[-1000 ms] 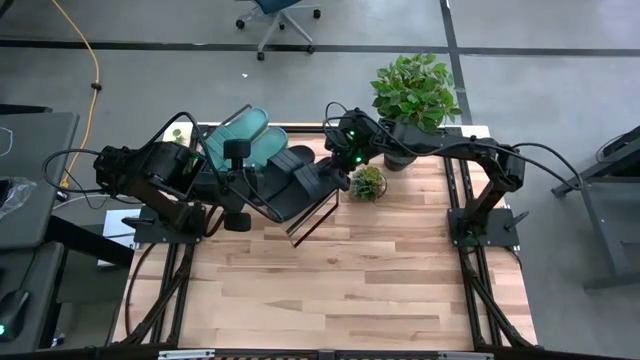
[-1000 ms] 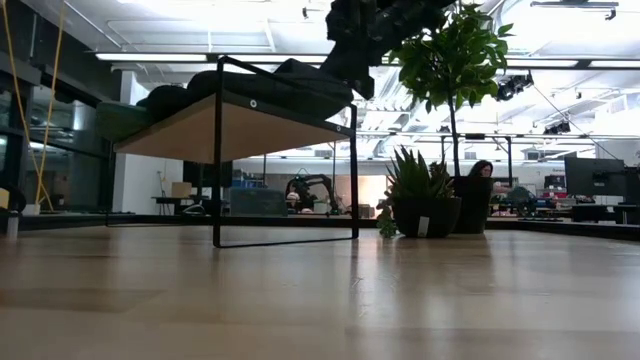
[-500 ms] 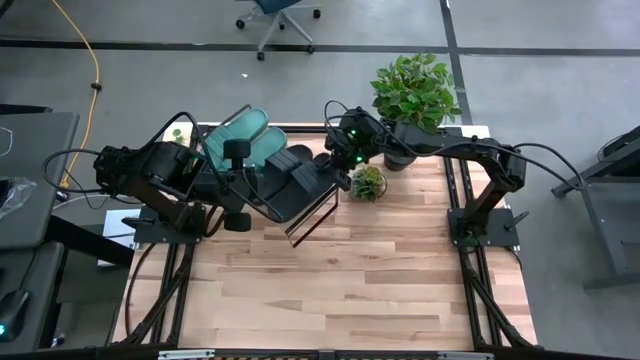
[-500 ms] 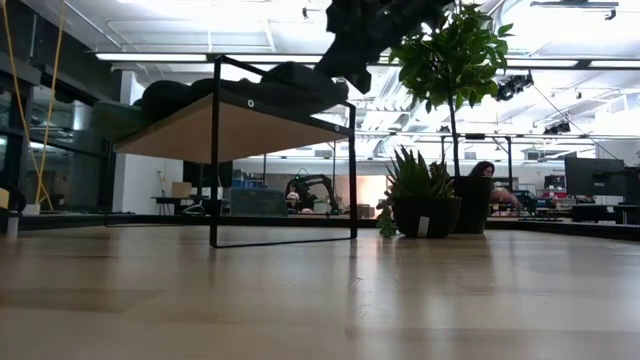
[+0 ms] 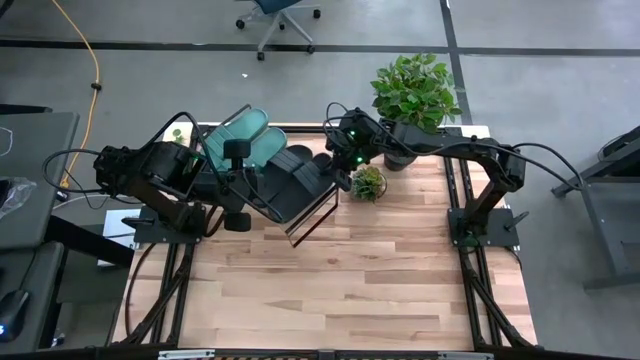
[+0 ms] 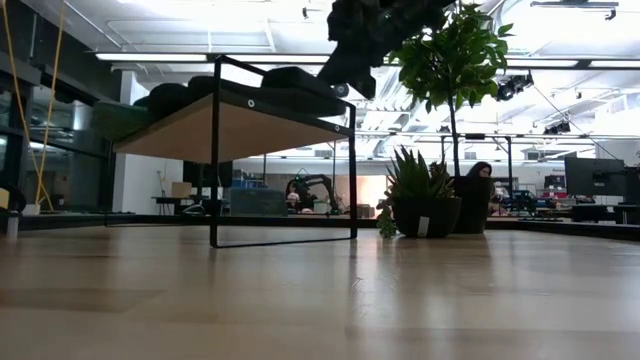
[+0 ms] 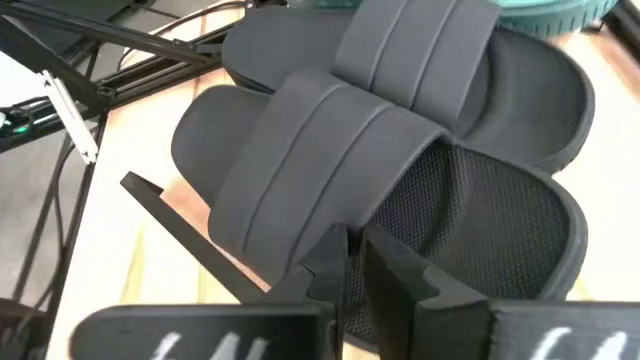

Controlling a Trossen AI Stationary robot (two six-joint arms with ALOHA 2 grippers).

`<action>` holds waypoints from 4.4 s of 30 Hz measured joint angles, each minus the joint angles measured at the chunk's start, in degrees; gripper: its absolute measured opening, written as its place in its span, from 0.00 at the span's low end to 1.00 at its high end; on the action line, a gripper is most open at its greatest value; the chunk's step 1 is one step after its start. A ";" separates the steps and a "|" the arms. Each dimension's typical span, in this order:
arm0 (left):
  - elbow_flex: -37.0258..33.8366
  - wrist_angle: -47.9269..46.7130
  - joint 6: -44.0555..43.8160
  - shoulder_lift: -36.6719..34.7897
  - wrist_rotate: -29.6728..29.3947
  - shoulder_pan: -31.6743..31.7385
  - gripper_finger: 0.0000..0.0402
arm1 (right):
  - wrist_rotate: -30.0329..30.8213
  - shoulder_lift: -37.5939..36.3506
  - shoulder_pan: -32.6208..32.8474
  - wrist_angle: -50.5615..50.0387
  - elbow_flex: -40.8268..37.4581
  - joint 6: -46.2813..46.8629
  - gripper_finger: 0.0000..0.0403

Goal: Pick and place slippers onto the shelf
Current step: Put the black pair of slippers on the shelf, then return to Home Position

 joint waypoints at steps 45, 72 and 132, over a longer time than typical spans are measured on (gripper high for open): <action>0.00 0.04 0.26 0.00 0.00 0.00 0.00 | 23.28 -0.15 -0.83 -7.69 0.09 19.48 0.32; 0.00 -0.02 0.50 0.00 0.42 0.00 0.00 | 21.66 3.15 -1.64 -10.82 0.07 20.26 0.28; -72.41 78.46 10.82 -54.74 31.56 23.17 0.00 | 13.03 -48.94 9.62 -13.15 -20.20 20.05 0.00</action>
